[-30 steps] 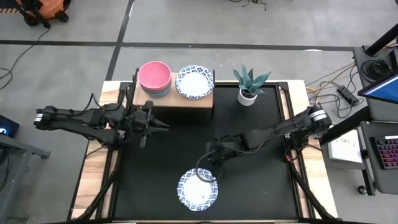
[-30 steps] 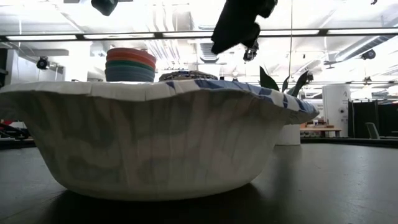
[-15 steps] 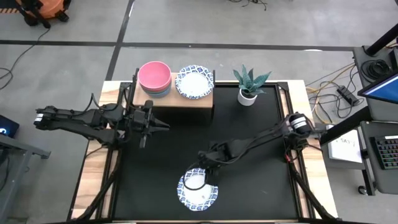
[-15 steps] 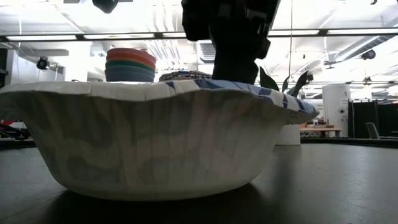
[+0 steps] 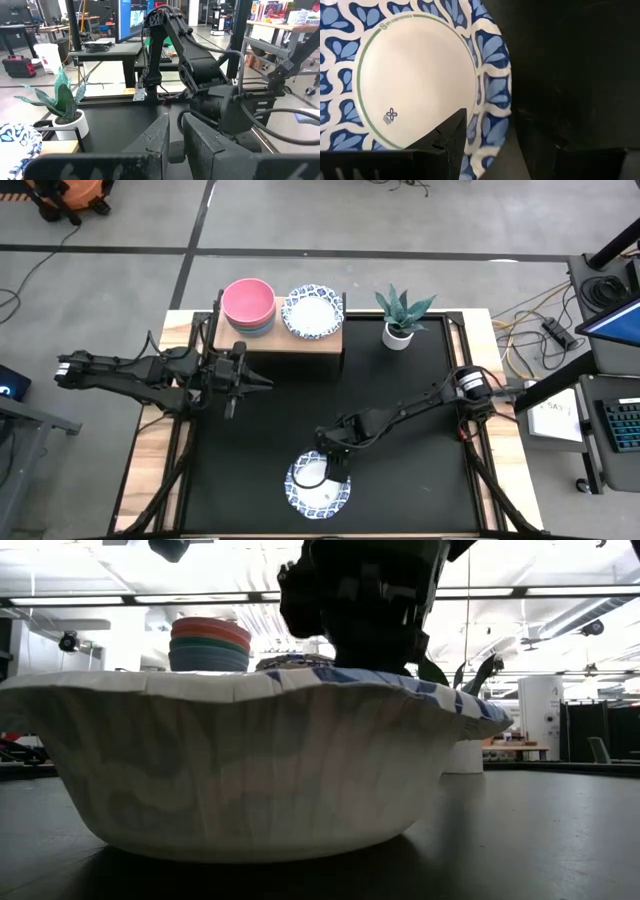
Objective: Place and stack bowls onto a shelf
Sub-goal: Stack the white patterned bowl on top of the other white patterned bowl on the shelf
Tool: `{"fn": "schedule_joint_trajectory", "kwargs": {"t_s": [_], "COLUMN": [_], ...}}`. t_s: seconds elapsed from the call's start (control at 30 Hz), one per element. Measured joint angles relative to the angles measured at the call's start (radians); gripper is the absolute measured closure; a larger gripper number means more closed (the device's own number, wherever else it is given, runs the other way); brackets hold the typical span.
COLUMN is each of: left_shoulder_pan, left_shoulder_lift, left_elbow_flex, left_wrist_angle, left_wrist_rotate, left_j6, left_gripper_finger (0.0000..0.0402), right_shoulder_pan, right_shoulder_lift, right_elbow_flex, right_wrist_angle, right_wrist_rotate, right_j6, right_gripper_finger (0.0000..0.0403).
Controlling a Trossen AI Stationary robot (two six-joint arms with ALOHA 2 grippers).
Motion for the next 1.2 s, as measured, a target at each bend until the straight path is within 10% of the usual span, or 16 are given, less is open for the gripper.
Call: {"fn": "schedule_joint_trajectory", "kwargs": {"t_s": [0.23, 0.53, 1.2], "left_shoulder_pan": [0.0, 0.0, 0.0], "left_shoulder_lift": [0.0, -0.011, -0.122], "left_elbow_flex": [0.0, -0.001, -0.003], "left_wrist_angle": [0.0, 0.003, -0.037], "left_wrist_rotate": [0.0, 0.0, -0.001], "left_j6": [0.009, 0.019, 0.035], "left_gripper_finger": [0.0364, 0.0364, 0.0364], "right_shoulder_pan": [-0.003, -0.005, -0.181], "right_shoulder_lift": [0.027, 0.02, -0.274], "right_elbow_flex": [0.0, -0.001, 0.036], "right_wrist_angle": [0.067, 0.066, -0.016], "right_wrist_rotate": [-0.002, -0.021, -0.08], "right_j6": [-0.003, 0.014, 0.057], "right_gripper_finger": [0.0265, 0.0385, 0.039]}}
